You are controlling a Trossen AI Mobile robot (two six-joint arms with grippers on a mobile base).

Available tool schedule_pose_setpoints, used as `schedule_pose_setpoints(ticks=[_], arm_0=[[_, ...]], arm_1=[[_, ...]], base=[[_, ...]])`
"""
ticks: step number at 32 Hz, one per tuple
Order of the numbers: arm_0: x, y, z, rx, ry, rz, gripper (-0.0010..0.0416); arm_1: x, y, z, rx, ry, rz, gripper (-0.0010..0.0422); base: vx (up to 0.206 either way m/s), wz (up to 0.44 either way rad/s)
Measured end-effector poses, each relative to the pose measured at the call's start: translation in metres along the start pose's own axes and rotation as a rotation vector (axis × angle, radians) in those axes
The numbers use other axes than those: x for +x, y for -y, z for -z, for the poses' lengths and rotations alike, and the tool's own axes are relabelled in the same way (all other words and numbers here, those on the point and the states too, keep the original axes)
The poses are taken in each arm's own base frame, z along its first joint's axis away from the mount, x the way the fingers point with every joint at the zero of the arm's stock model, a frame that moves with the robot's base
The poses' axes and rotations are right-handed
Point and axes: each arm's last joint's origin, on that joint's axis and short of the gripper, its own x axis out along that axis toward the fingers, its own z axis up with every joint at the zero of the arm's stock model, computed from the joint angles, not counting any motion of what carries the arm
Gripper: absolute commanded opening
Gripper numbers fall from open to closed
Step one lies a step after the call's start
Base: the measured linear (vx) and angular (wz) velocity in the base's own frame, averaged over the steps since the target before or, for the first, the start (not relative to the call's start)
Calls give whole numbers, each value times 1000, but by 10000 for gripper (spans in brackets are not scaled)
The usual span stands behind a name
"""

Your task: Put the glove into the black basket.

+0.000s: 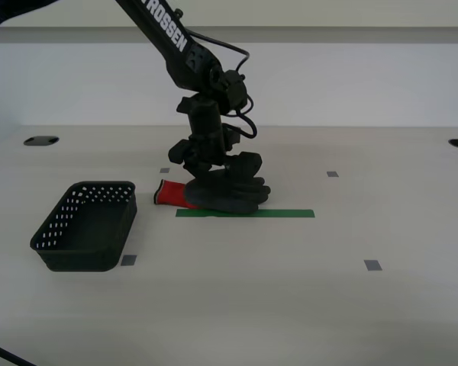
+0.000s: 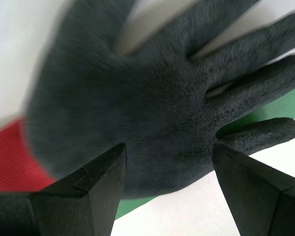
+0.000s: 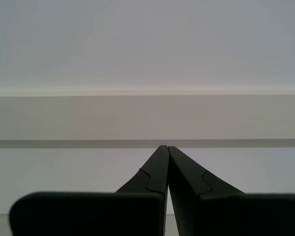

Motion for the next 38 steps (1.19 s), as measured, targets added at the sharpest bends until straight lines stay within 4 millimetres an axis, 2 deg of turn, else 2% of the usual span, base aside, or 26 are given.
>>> schedule_pose_setpoints(ticks=[4, 9, 13, 16, 17, 20, 21, 26, 28, 30, 33, 34, 36, 37, 38], arm_0=[[0, 0, 0, 0, -2, -1, 1], [0, 0, 1, 0, -9, -1, 1], [0, 0, 1, 0, -11, 0, 1], [0, 0, 1, 0, -13, -1, 0], [0, 0, 1, 0, -12, -1, 1], [0, 0, 1, 0, -13, -1, 1], [0, 0, 1, 0, -13, -1, 1], [0, 0, 1, 0, -12, -2, 1], [0, 0, 1, 0, -13, -2, 1], [0, 0, 1, 0, -13, -1, 1], [0, 0, 2, 0, -16, 0, 1], [0, 0, 2, 0, -17, -1, 1], [0, 0, 2, 0, -20, -1, 1], [0, 0, 2, 0, -20, -1, 1], [0, 0, 2, 0, -21, 0, 1]], arm_1=[[9, 4, -8, -2, -1, 2, 236], [33, 15, -2, 10, -87, -5, 236], [37, 19, -2, 24, -115, -33, 231], [36, 20, -3, 22, -112, -42, 184], [35, 20, -3, 13, -113, -42, 117], [35, 20, -2, 15, -130, -37, -9], [35, 21, -1, 19, -141, -22, 6], [31, 21, -2, 40, -144, -12, -2], [22, 22, -4, 52, -139, -11, -2], [5, 24, -12, 67, -100, -9, -2], [-35, 25, -27, 85, -10, -13, -2], [-42, 26, -30, 86, 7, -11, -2], [-73, 26, -38, 92, 65, -34, -2], [-80, 26, -40, 92, 87, -27, -2], [-96, 27, -41, 94, 101, -33, -2]], base=[[0, 0], [0, 0], [0, 0], [0, 0], [0, 0], [0, 0], [0, 0], [0, 0], [0, 0], [0, 0], [0, 0], [0, 0], [0, 0], [0, 0], [0, 0]])
